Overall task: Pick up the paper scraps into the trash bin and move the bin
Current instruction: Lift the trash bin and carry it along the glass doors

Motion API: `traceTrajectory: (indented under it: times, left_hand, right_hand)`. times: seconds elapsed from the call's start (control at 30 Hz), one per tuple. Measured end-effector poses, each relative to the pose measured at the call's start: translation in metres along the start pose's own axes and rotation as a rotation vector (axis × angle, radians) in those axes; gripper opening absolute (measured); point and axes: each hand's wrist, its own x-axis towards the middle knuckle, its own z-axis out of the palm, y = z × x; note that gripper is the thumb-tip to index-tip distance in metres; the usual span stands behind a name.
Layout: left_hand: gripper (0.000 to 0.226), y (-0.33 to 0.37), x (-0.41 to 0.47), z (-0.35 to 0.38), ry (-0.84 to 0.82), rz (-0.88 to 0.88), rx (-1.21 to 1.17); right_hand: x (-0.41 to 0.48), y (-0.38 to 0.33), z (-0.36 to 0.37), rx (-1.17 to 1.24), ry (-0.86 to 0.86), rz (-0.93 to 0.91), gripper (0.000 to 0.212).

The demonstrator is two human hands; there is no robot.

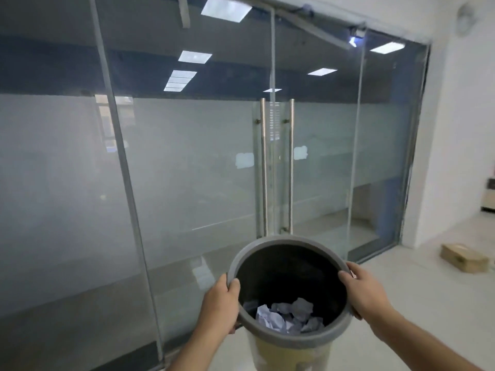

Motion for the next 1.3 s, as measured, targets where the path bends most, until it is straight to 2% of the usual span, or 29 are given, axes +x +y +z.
traceTrajectory:
  times: [0.23, 0.43, 0.63, 0.9, 1.3]
  left_hand:
    - [0.03, 0.059, 0.013, 0.081, -0.138, 0.052, -0.023]
    - [0.027, 0.107, 0.027, 0.128, -0.113, 0.146, 0.043]
    - [0.024, 0.136, 0.046, 0.169, -0.057, 0.142, 0.029]
    - [0.02, 0.142, 0.089, 0.209, -0.054, 0.102, 0.058]
    - [0.02, 0.118, 0.221, 0.222, -0.111, 0.083, 0.056]
  right_hand:
    - [0.029, 0.026, -0.088, 0.019, 0.112, 0.04, 0.025]
    - [0.073, 0.034, -0.135, 0.052, 0.134, -0.003, 0.024]
    - [0.123, 0.052, -0.154, 0.08, 0.106, -0.009, 0.024]
    - [0.184, 0.073, -0.15, 0.084, 0.076, 0.016, 0.028]
    - [0.281, 0.073, -0.073, 0.033, 0.099, 0.067, 0.028]
